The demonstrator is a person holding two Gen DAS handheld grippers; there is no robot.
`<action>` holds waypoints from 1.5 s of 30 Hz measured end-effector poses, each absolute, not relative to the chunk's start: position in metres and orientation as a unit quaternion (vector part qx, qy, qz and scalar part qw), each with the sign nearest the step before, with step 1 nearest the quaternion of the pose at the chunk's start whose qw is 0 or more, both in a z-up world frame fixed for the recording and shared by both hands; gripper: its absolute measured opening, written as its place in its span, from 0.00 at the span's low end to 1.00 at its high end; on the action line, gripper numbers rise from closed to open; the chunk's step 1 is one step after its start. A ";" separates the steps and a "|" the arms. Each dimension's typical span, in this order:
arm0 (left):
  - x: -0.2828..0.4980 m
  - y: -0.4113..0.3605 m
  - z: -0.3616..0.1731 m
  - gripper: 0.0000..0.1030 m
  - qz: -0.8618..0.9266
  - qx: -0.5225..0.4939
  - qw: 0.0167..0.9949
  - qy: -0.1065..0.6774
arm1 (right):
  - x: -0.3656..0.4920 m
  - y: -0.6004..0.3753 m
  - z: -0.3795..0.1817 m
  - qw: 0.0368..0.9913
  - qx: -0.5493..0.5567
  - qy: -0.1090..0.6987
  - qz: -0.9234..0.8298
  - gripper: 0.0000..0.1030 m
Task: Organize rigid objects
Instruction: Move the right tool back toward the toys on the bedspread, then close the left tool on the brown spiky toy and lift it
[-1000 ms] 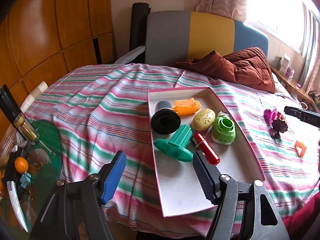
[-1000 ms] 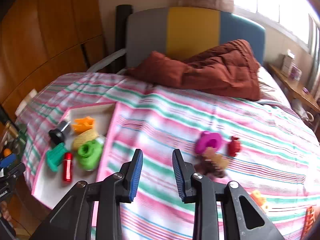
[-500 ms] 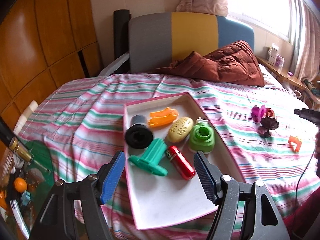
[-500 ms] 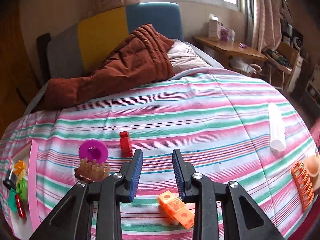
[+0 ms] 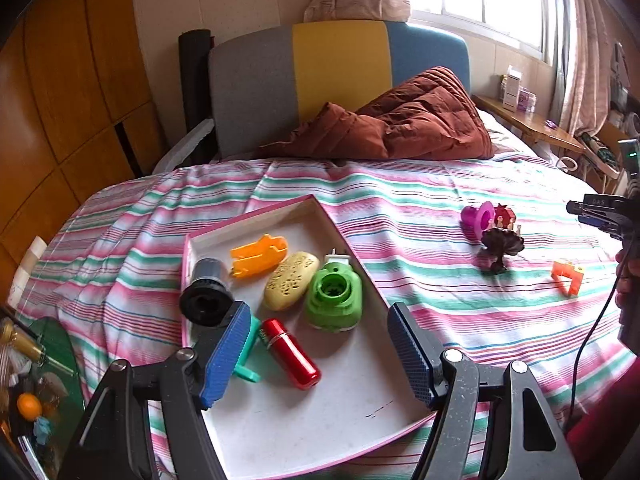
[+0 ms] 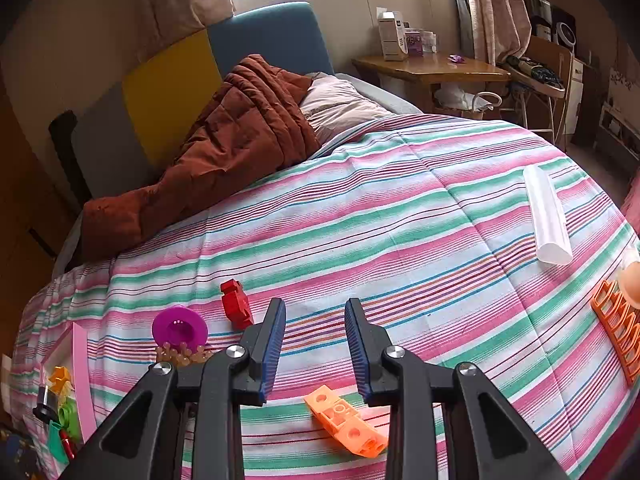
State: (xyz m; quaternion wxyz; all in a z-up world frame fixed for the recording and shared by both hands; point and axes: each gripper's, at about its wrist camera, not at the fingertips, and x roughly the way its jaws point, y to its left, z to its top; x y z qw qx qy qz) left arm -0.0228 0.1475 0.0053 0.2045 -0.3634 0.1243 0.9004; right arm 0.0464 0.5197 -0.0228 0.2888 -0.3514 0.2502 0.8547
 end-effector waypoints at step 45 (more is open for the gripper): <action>-0.080 0.392 -0.073 0.92 0.793 -0.443 0.392 0.144 | 0.048 0.536 -0.035 0.251 -0.362 0.334 0.833 0.29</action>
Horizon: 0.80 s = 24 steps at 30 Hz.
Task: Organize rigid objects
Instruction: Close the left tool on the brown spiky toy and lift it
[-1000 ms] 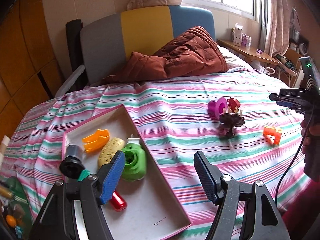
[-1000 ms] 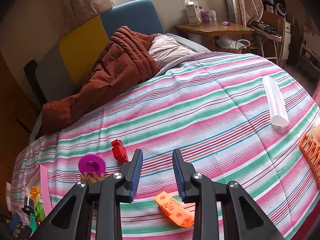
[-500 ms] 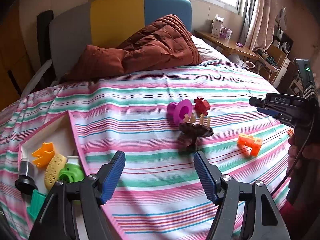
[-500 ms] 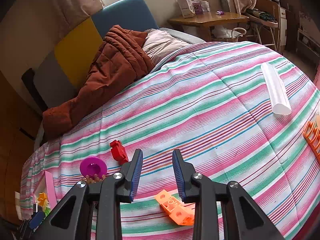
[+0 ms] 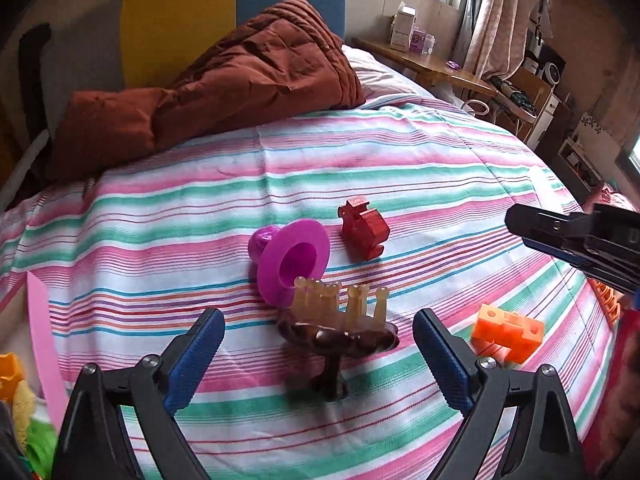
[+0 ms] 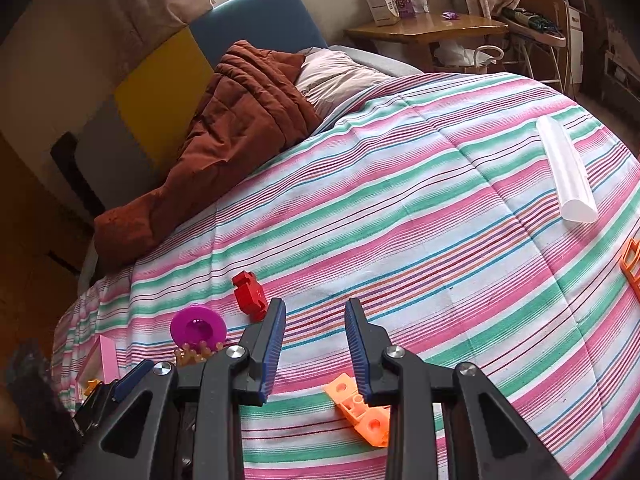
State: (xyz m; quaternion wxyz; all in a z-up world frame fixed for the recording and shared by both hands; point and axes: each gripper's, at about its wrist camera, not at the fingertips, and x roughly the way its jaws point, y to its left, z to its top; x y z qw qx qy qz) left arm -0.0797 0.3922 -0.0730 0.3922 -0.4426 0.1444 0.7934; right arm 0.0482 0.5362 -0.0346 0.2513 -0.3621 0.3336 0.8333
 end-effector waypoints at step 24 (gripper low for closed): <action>-0.001 0.283 -0.073 0.44 0.788 -0.443 0.413 0.116 | 0.031 0.521 -0.051 0.200 -0.411 0.319 0.830 0.29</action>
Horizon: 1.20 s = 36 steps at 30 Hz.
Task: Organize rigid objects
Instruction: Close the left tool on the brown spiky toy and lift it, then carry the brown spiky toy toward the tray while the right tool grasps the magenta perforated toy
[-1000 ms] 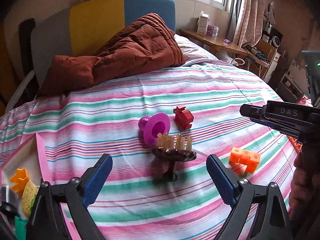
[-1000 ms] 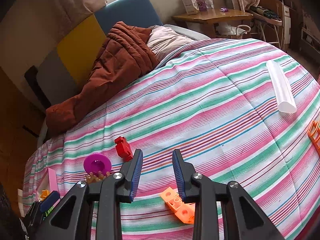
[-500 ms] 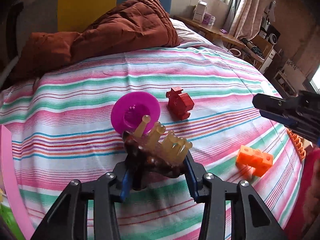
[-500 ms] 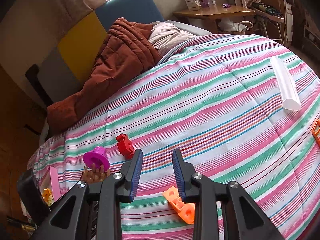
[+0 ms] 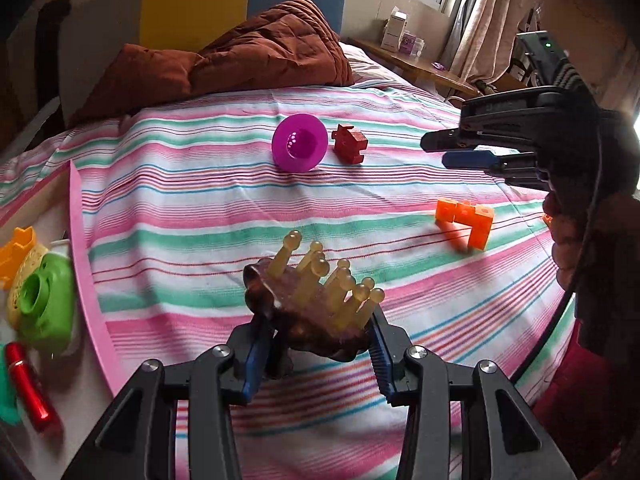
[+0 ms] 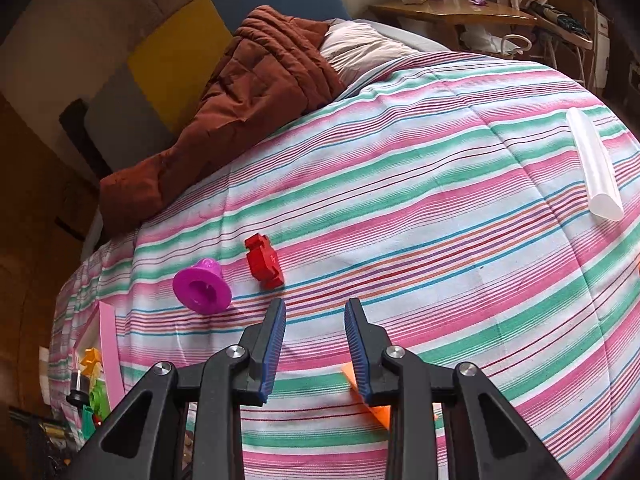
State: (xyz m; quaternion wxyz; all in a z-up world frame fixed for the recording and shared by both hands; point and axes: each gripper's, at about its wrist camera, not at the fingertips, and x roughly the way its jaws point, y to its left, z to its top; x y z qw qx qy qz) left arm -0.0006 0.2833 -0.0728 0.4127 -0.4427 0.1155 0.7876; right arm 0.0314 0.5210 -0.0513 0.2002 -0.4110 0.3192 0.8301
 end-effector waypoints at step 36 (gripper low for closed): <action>0.010 0.194 -0.032 0.44 0.817 -0.406 0.407 0.046 | -0.071 0.430 -0.089 0.069 -0.587 0.093 0.801 0.31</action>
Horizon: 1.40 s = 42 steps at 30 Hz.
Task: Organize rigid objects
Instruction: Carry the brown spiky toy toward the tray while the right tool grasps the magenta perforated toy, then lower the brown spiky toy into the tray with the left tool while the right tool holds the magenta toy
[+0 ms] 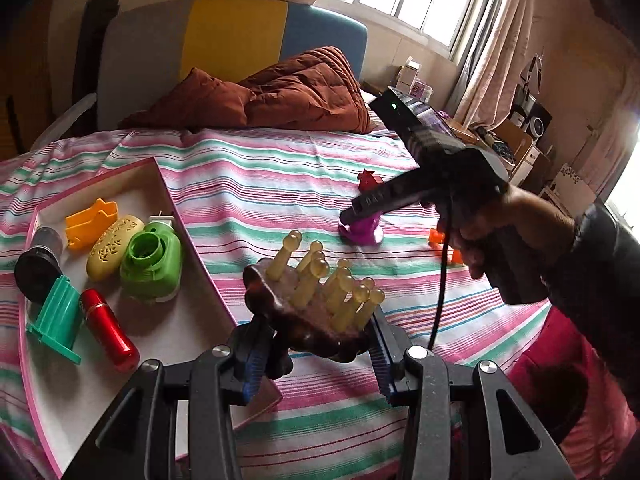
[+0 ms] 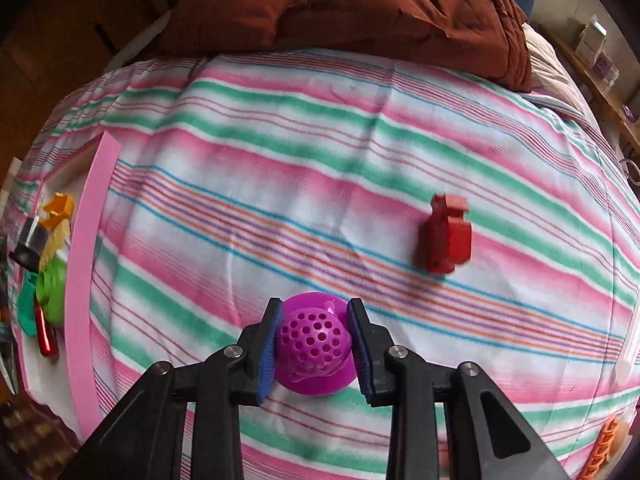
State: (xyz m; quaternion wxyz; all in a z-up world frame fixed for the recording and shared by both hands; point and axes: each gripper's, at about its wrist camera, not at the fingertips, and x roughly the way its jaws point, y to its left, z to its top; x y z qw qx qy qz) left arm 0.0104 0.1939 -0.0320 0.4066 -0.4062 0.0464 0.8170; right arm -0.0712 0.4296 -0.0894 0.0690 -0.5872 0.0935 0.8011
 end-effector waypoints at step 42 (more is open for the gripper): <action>0.009 0.092 -0.016 0.44 0.878 -0.401 0.261 0.022 | -0.027 0.396 -0.100 0.097 -0.486 -0.011 0.868 0.31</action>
